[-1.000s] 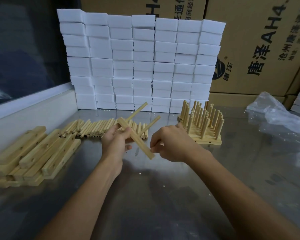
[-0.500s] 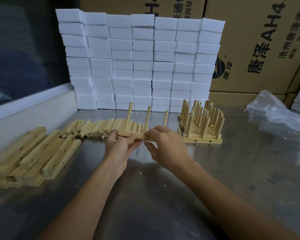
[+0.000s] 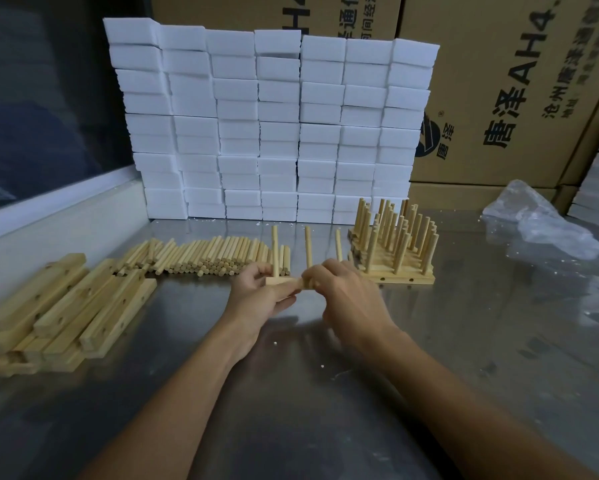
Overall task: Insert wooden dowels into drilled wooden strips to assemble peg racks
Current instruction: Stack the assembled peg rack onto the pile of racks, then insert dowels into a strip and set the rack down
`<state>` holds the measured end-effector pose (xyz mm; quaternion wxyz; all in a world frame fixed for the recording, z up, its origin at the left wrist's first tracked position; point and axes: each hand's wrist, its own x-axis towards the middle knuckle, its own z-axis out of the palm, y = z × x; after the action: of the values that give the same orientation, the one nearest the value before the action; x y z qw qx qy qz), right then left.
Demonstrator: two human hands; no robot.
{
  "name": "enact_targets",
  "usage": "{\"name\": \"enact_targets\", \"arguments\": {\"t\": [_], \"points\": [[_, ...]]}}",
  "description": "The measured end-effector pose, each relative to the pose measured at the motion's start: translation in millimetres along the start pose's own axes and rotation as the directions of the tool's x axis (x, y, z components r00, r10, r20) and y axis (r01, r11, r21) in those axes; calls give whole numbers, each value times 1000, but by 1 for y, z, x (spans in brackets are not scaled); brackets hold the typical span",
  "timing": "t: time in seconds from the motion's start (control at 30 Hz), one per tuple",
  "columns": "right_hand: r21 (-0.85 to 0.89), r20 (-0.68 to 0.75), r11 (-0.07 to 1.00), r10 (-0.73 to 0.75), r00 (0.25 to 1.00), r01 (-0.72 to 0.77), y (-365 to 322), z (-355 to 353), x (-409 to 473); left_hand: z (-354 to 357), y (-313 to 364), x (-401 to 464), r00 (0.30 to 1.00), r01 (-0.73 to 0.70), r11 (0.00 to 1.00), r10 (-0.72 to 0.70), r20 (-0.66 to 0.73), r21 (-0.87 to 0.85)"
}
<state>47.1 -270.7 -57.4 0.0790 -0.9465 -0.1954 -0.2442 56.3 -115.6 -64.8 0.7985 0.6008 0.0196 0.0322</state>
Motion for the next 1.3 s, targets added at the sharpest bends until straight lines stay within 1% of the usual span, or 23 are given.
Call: {"name": "enact_targets", "arguments": {"t": [0.07, 0.2, 0.33, 0.53, 0.63, 0.77, 0.97, 1.03, 1.07, 1.1, 1.17, 1.2, 1.23, 1.3], "points": [[-7, 21, 999, 41, 999, -41, 10, -1, -4, 0, 0, 0, 1000, -8, 997, 10, -26, 71], [-30, 120, 988, 152, 981, -149, 32, 0, -12, -10, 4, 5, 988, -18, 999, 22, -152, 30], [-8, 101, 971, 238, 966, -239, 47, 1, -12, -17, 8, 7, 974, -16, 1000, 13, -227, -10], [13, 6, 926, 378, 926, -378, 62, 0, -15, -24, 10, 10, 959, -28, 999, 34, -282, 24], [22, -18, 896, 444, 896, -444, 69, -1, -16, -27, 10, 12, 949, -30, 998, 43, -314, 46], [27, -14, 863, 504, 863, -504, 73, -1, -16, -33, 8, 16, 928, -43, 990, 89, -361, 134], [22, 21, 839, 543, 839, -543, 75, -1, -16, -46, 9, 24, 876, -43, 934, 206, -435, 355], [-1, 10, 840, 542, 840, -542, 74, -1, -15, -51, 12, 24, 832, -43, 873, 300, -466, 485], [-18, 6, 843, 538, 843, -538, 73, -1, -16, -53, 13, 21, 804, -31, 811, 367, -467, 584], [-34, 6, 844, 535, 845, -535, 73, 0, -16, -55, 15, 19, 772, -5, 720, 444, -455, 694], [-47, 12, 840, 542, 841, -541, 72, 0, -16, -59, 17, 15, 701, 102, 471, 591, -399, 876], [-44, 11, 837, 546, 838, -545, 72, 0, -17, -60, 17, 13, 680, 175, 358, 629, -376, 917], [-37, 3, 835, 549, 836, -548, 72, -1, -17, -61, 17, 12, 674, 241, 279, 641, -367, 930], [-10, -26, 834, 551, 834, -552, 72, -2, -17, -64, 20, 9, 696, 346, 188, 606, -386, 919]]}}
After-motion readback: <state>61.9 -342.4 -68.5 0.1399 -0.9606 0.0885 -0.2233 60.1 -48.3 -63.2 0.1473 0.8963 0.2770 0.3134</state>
